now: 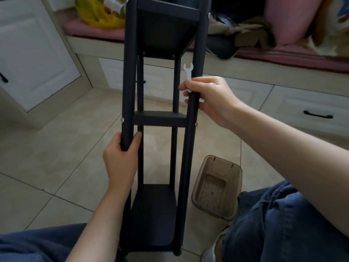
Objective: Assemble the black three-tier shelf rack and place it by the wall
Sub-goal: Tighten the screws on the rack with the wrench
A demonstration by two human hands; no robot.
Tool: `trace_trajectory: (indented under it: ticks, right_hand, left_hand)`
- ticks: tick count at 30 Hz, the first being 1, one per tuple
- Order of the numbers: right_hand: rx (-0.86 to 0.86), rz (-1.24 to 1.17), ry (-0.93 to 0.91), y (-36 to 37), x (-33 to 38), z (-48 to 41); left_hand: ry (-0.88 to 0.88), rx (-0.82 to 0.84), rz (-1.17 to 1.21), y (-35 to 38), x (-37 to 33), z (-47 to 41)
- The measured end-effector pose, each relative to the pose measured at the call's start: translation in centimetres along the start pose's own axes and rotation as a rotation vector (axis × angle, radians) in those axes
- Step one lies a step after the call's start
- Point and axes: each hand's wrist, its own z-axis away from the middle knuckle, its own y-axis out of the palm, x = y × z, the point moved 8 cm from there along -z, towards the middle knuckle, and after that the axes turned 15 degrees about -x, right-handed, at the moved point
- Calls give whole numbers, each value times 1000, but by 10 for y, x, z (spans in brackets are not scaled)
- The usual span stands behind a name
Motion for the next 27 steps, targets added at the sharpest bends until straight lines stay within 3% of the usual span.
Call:
trace_trajectory:
  ticks: [4,10,16,20,23,27]
  right_hand:
    - [40,11,-18,9,11,2]
    - [120,53,-119,19,31,14]
    - [199,149,-213,35,35,23]
    - [172,183,-240,42,35,24]
    - [146,146,-207,43,36,23]
    - [85,143,-196,45,38,18]
  left_hand:
    - [-104,-5,26,2,17,1]
    - [-125,-14,28,-1,24,-1]
    - [-51,-62,-111,-9,33,-10]
    - [-13,-70,-181,-10,28,-2]
    - [122,-70,-240,-12,5,17]
    - [223,2,-156,2,-33,54]
